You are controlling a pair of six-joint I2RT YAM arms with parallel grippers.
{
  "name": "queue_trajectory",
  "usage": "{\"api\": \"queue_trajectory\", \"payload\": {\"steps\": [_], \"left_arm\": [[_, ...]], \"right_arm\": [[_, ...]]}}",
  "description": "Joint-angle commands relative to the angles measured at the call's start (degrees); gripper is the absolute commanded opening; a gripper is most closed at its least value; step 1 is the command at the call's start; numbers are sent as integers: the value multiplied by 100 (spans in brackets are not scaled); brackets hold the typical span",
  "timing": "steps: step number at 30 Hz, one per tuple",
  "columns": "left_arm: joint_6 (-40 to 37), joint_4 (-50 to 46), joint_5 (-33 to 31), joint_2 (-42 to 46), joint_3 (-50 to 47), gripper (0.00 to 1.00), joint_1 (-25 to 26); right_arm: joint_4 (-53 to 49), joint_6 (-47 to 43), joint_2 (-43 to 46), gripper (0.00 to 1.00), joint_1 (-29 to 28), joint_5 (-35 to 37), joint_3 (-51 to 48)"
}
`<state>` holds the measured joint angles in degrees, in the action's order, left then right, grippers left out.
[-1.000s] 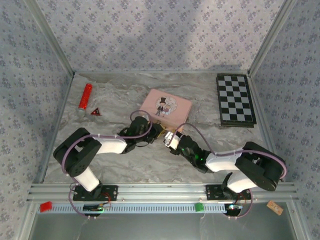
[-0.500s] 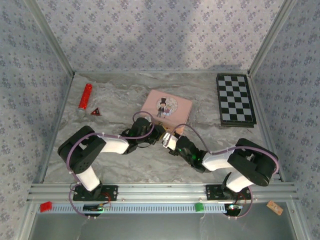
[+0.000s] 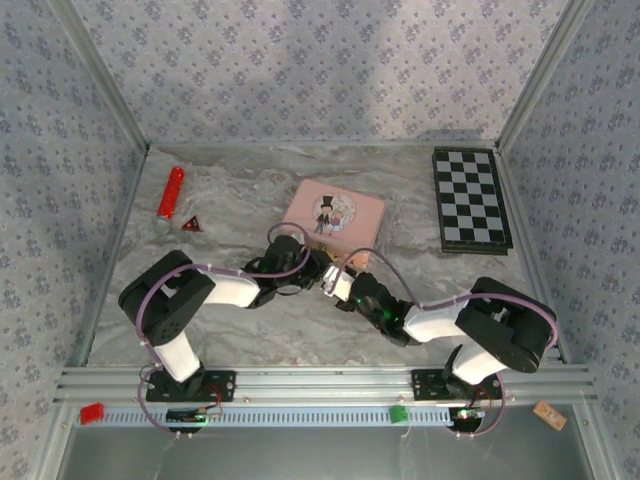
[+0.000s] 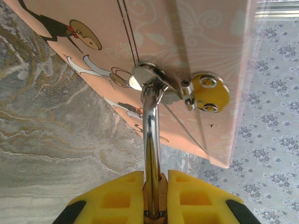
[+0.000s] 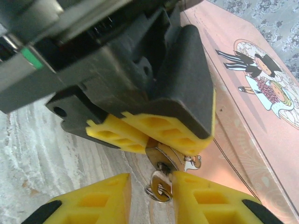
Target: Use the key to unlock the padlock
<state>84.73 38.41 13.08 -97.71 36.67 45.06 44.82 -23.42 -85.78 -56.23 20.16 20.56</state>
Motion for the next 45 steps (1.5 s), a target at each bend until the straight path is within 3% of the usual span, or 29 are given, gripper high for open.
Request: {"api": "queue_trajectory", "payload": {"steps": [1,8,22,32,45], "left_arm": [[-53,496,98,24,306,0,56],[-77,450,100,85,320,0,75],[-123,413,53,163,304,0,95],[-132,509,11,190,350,0,69],[-252,372,-69,349,334,0,23]], "right_arm": [[36,5,48,28,-55,13,131],[53,3,17,21,-63,415,185],[-238,325,50,10,-64,562,316],[-1079,2498,414,2,113,-223,501],[-985,4008,719,1,713,-1249,121]]}}
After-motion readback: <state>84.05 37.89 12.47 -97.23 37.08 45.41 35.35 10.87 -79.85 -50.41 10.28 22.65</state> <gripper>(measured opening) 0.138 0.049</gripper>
